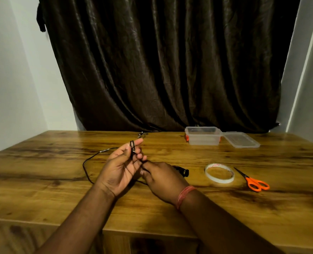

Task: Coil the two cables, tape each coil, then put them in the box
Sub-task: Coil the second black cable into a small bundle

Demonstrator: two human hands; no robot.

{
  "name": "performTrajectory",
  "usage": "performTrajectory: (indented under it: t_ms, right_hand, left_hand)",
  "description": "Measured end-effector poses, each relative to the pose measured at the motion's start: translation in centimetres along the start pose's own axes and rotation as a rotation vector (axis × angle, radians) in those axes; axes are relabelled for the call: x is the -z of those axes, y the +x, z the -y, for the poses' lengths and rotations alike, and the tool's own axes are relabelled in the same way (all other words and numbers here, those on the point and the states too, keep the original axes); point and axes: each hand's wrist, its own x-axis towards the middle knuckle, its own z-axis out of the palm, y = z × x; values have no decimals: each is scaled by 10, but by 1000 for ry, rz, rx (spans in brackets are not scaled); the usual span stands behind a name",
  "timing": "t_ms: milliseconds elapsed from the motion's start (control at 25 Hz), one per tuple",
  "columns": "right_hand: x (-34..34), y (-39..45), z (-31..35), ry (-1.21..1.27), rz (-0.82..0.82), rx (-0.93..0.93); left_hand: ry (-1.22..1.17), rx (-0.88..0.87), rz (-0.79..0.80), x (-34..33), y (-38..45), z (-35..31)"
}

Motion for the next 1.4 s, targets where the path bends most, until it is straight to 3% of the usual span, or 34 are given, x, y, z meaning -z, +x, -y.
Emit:
performTrajectory:
  t_ms: [240, 480, 600, 680, 840, 1040, 1320, 1400]
  right_hand:
    - [9, 1, 6, 364, -36, -94]
    - [21, 3, -2, 293, -175, -48]
    - [28, 4, -1, 468, -155, -115]
    - [31, 4, -2, 489, -191, -128]
    - [33, 5, -11, 423, -205, -61]
    - [29, 3, -12, 353, -156, 84]
    - [34, 1, -17, 319, -199, 124]
    - [35, 1, -17, 324, -220, 130]
  left_hand:
    - [190, -87, -199, -4, 4, 2]
    - [486, 41, -76, -4, -2, 13]
    - [641, 82, 40, 0, -4, 15]
    - [552, 78, 1, -3, -3, 12]
    - [128, -29, -258, -4, 3, 0]
    - [-128, -17, -344, 3, 7, -7]
    - [-183, -46, -366, 3, 5, -10]
    - [-40, -12, -324, -1, 4, -8]
